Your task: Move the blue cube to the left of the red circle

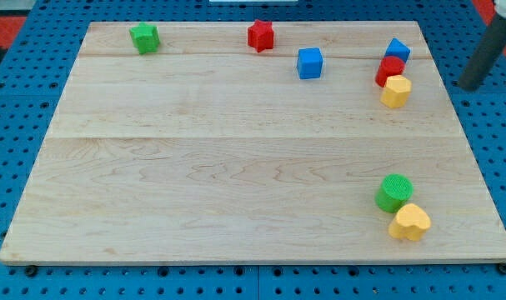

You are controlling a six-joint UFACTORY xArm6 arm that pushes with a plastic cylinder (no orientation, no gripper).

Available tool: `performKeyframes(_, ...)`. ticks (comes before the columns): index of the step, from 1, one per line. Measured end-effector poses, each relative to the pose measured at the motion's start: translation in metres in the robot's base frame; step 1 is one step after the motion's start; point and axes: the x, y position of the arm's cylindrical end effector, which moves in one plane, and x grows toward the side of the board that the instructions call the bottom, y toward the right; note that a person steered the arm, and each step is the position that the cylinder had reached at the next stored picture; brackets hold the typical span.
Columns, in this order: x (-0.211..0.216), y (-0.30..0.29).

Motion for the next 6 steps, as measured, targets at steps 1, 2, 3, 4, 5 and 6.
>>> performKeyframes(1,-0.04,-0.002)
performKeyframes(2,-0.066,-0.004)
performKeyframes(3,-0.065,-0.057)
performKeyframes(4,-0.056,-0.121)
performKeyframes(5,-0.038,-0.183)
performKeyframes(6,-0.014,-0.258)
